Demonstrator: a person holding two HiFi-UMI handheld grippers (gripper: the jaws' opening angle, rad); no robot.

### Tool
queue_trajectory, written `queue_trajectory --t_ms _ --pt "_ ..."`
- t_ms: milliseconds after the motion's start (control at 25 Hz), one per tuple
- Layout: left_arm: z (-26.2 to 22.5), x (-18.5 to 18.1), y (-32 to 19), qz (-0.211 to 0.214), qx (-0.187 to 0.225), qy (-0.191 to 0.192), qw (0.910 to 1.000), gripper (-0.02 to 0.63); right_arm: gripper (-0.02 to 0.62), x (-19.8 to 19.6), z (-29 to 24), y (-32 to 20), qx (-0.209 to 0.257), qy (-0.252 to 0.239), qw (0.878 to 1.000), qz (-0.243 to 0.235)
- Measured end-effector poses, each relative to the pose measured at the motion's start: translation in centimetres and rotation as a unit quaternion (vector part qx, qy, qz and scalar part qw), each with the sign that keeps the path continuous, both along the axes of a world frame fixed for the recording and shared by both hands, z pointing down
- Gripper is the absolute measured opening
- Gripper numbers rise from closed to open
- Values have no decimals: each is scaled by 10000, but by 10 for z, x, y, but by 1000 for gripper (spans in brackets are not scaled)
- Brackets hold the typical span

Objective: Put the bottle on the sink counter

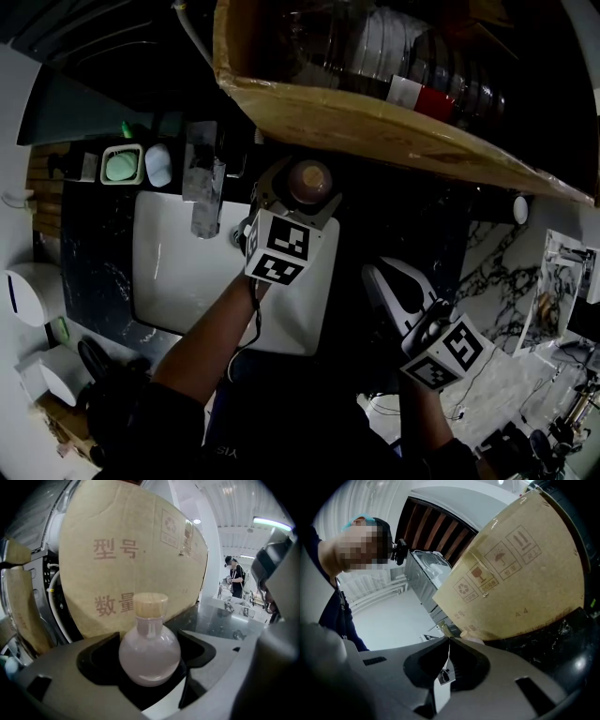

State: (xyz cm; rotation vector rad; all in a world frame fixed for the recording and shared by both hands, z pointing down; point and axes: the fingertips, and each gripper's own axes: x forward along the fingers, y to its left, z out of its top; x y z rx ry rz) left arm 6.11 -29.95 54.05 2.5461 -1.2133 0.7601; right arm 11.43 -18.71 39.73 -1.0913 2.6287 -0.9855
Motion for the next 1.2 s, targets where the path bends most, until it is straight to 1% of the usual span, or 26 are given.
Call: queue_trajectory --t_ms 320,920,1200 --pt "2 0 1 75 -110 -19 9999 385 28 -2 -6 3 81 -1 10000 36" --pt "-18 -3 7 109 -6 -36 9999 394 28 -5 -17 10 203 30 9998 73" --pt "-40 -11 16 -49 71 173 9998 394 28 -7 -25 13 320 98 9994 90"
